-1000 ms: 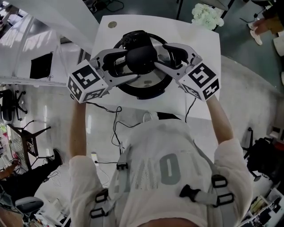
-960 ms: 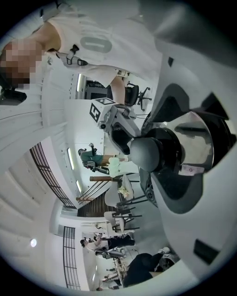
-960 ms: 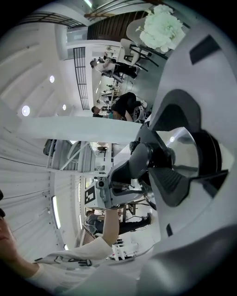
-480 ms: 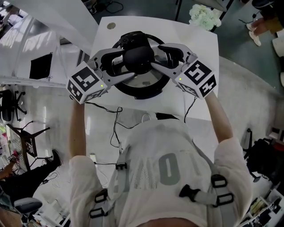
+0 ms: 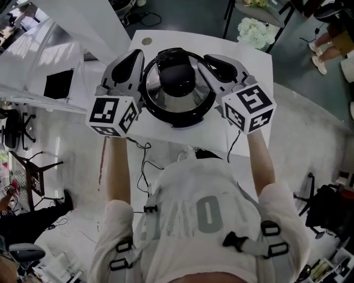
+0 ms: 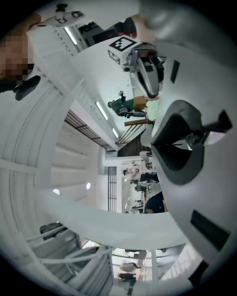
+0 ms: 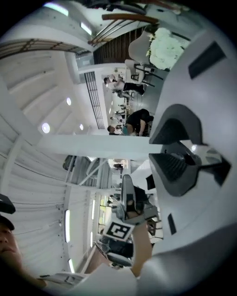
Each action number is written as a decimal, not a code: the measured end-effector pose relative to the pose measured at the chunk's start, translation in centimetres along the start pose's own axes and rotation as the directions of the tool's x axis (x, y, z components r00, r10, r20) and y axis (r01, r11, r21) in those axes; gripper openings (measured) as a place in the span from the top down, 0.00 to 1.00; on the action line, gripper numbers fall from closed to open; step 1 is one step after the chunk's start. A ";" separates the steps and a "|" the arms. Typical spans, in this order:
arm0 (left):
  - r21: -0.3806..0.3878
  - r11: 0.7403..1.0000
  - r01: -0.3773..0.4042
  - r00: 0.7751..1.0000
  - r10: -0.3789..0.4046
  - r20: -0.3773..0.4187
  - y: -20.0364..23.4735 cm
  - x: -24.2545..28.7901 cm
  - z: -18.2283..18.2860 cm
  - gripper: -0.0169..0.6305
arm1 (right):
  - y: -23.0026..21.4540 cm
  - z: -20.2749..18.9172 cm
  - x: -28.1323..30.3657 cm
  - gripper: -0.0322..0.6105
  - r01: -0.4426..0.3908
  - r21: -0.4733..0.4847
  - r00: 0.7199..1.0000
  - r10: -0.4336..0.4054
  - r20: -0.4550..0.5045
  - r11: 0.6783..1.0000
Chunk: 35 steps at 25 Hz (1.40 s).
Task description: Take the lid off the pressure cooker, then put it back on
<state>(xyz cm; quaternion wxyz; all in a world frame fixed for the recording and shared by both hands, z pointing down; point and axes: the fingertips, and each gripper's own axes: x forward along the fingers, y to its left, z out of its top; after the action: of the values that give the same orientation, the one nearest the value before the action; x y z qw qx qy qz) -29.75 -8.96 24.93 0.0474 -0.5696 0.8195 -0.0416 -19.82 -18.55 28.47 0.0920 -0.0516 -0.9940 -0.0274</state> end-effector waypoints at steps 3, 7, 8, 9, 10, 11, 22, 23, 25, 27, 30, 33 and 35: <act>-0.035 0.993 -0.115 0.989 0.118 0.085 -1.6 -1.9 0.7 0.95 | -0.4 0.3 -1.1 0.94 0.109 0.108 0.988 -0.120 0.098 0.988; 0.024 0.982 -0.187 0.979 0.184 0.091 -4.6 -3.9 -0.4 0.95 | -0.5 -1.0 -2.3 0.94 0.183 0.173 0.972 -0.204 0.117 0.968; 0.034 0.980 -0.194 0.978 0.191 0.078 -5.1 -4.1 -1.0 0.95 | -0.5 -1.6 -2.5 0.94 0.194 0.176 0.970 -0.215 0.109 0.965; 0.036 0.980 -0.195 0.979 0.193 0.063 -5.6 -4.3 -1.8 0.95 | -0.5 -2.2 -2.8 0.94 0.203 0.172 0.970 -0.222 0.098 0.964; 0.030 0.981 -0.189 0.981 0.187 0.050 -6.0 -4.4 -2.7 0.95 | -0.3 -2.7 -3.0 0.94 0.207 0.163 0.971 -0.223 0.089 0.965; 0.020 0.983 -0.180 0.983 0.179 0.041 -6.3 -4.5 -3.4 0.95 | -0.1 -3.1 -3.2 0.94 0.208 0.151 0.972 -0.222 0.082 0.966; -0.018 0.985 -0.169 0.985 0.169 0.027 -6.0 -3.7 -4.3 0.95 | 0.0 -3.7 -3.4 0.94 0.190 0.119 0.977 -0.200 0.078 0.975; -0.018 0.986 -0.168 0.985 0.169 0.027 -6.1 -3.7 -4.3 0.95 | 0.0 -3.7 -3.4 0.94 0.188 0.117 0.977 -0.197 0.077 0.975; -0.014 0.986 -0.163 0.986 0.164 0.028 -6.2 -3.6 -4.3 0.95 | 0.0 -3.8 -3.4 0.94 0.186 0.112 0.978 -0.195 0.073 0.976; -0.007 0.987 -0.159 0.987 0.159 0.025 -6.3 -3.6 -4.2 0.95 | 0.0 -3.9 -3.4 0.94 0.188 0.108 0.978 -0.196 0.068 0.976; -0.009 0.988 -0.156 0.988 0.156 0.016 -6.3 -3.6 -4.3 0.95 | 0.0 -4.2 -3.3 0.94 0.189 0.100 0.979 -0.196 0.060 0.977; -0.013 0.989 -0.150 0.988 0.151 0.019 -6.3 -3.4 -4.5 0.95 | 0.0 -4.4 -3.2 0.94 0.190 0.091 0.979 -0.196 0.054 0.977; -0.012 0.989 -0.149 0.989 0.149 0.016 -6.4 -3.4 -4.5 0.95 | 0.0 -4.5 -3.2 0.94 0.189 0.089 0.980 -0.194 0.051 0.978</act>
<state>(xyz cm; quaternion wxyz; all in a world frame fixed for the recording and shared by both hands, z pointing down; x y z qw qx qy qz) -23.24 -7.96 30.27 0.0541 -0.5074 0.8595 -0.0287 -15.90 -19.13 32.31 0.0616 0.0474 -0.9970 0.0069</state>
